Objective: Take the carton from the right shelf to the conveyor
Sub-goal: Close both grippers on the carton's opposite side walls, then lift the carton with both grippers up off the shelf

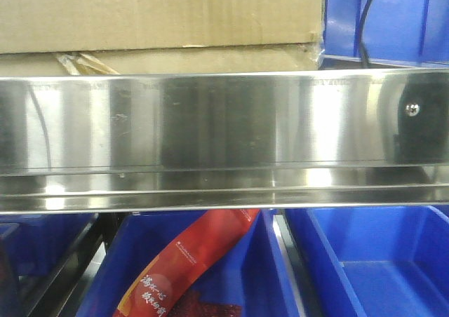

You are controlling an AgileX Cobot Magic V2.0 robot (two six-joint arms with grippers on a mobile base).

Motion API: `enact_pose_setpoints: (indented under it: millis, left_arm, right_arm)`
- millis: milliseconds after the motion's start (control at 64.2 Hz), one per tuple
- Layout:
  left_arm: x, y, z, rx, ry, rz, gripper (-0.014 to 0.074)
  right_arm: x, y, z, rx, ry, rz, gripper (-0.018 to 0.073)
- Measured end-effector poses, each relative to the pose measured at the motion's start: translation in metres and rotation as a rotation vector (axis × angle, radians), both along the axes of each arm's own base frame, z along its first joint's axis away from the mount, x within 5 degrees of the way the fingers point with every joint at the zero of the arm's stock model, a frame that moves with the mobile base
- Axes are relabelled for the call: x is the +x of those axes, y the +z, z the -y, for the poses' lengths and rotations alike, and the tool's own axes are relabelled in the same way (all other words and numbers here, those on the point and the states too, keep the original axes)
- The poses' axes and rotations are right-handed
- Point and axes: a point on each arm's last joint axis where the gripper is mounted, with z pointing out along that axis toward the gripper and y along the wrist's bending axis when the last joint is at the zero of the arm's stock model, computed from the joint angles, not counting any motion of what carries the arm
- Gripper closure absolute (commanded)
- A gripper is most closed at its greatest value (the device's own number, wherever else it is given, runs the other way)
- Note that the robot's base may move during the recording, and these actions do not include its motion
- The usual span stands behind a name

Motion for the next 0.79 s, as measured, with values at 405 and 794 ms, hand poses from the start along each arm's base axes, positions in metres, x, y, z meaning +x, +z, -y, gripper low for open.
enact_pose_setpoints:
  millis: [405, 794]
  left_arm:
    - [0.0038, -0.0041, -0.0058, -0.019, 0.026, -0.013, 0.0601]
    - [0.0031, -0.0005, -0.0053, -0.028, 0.025, -0.003, 0.0613]
  right_arm:
    - [0.0052, -0.0079, -0.0020, -0.005, -0.010, -0.021, 0.0617]
    - [0.0025, -0.0051, -0.0008, -0.001, -0.016, -0.024, 0.0617]
